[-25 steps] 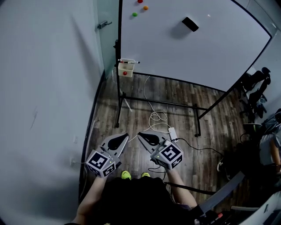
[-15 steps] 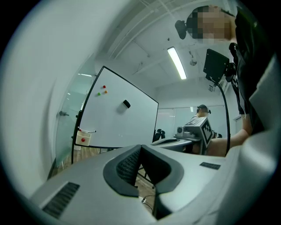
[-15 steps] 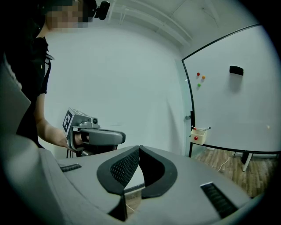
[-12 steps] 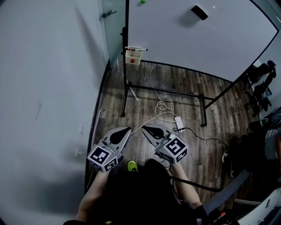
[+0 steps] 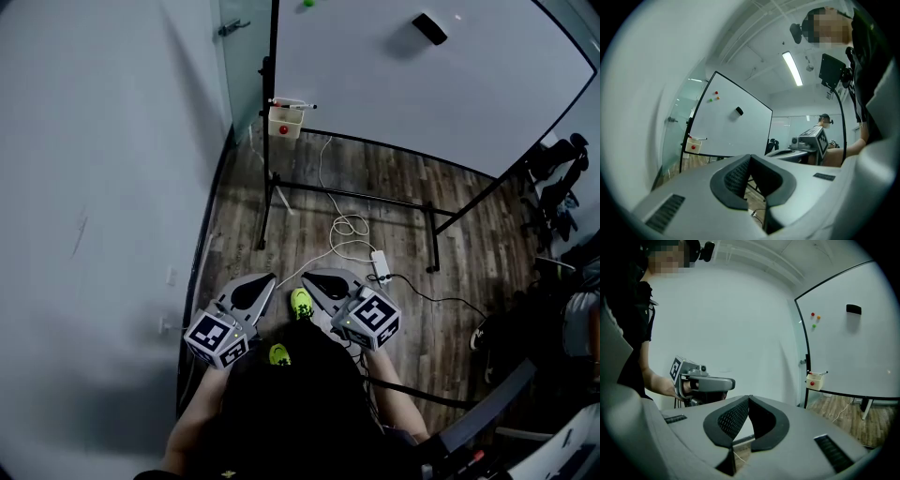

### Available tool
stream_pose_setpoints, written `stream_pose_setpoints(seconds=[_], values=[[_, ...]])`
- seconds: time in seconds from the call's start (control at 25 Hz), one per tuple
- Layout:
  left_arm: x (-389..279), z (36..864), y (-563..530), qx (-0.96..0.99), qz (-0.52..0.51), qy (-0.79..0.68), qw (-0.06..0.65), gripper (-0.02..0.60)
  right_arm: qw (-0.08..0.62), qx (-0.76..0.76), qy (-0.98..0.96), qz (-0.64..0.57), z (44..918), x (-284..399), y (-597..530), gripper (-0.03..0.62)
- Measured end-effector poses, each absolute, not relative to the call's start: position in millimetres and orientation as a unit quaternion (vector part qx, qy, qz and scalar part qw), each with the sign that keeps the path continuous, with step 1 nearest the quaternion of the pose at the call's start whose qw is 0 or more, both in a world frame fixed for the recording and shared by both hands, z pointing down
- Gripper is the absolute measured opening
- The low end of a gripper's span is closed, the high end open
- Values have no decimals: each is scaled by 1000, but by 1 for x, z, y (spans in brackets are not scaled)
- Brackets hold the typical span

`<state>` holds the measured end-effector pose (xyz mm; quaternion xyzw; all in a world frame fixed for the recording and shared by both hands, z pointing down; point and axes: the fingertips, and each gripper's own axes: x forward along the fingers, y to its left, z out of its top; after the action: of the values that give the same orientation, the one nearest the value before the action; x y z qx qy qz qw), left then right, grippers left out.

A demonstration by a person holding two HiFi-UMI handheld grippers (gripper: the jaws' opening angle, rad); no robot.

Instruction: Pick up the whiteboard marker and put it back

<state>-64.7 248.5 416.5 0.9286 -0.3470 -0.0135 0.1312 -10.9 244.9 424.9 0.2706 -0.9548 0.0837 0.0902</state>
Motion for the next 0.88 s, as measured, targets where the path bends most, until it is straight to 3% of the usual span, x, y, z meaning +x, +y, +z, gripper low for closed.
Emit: stream_pose_setpoints(seconds=[0.88], values=[[-59, 437, 76, 910, 16, -395, 125, 25, 86, 272, -955, 82, 438, 7, 59, 2]])
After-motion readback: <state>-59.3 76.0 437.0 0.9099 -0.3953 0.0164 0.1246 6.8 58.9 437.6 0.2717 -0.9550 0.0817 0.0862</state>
